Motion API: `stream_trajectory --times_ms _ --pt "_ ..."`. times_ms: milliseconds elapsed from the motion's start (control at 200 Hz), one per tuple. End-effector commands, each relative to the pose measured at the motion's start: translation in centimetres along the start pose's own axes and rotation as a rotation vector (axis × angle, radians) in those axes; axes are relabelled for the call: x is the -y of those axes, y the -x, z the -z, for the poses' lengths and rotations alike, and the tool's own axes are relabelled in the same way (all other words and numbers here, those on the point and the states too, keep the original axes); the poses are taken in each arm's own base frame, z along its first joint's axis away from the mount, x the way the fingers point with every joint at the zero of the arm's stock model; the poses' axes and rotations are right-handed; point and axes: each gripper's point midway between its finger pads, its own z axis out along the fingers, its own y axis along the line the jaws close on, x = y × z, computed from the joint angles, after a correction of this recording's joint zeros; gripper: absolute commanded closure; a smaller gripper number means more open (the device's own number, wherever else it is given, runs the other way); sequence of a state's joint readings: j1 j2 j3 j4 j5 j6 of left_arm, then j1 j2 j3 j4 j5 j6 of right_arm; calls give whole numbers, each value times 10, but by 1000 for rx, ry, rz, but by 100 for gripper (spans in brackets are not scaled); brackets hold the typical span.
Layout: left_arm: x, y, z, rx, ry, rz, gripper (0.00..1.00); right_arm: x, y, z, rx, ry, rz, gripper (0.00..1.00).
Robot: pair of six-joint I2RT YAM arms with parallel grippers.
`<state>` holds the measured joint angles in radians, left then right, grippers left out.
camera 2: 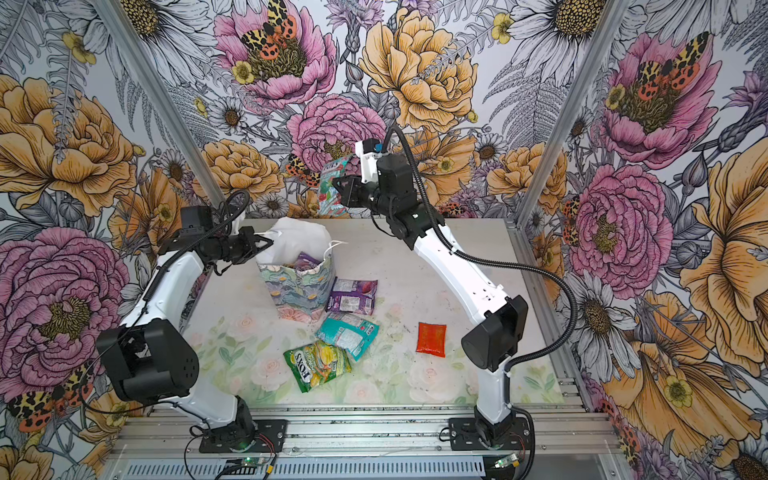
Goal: Place the snacks into the paper bag
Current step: 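Carry the teal packet with the right gripper up over the bag opening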
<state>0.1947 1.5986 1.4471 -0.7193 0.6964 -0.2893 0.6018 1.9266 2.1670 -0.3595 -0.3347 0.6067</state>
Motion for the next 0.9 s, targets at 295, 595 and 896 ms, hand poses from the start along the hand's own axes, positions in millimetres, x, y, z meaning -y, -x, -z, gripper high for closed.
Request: stream_trajectory --times_ms 295,595,896 --pt "5 -2 9 15 7 -12 100 -61 -37 -22 -96 172 18 100" --pt "6 -2 10 17 3 -16 100 -55 -67 -34 -150 147 8 100" --pt "7 -3 10 16 1 -14 100 -38 -83 -48 -176 111 5 100"
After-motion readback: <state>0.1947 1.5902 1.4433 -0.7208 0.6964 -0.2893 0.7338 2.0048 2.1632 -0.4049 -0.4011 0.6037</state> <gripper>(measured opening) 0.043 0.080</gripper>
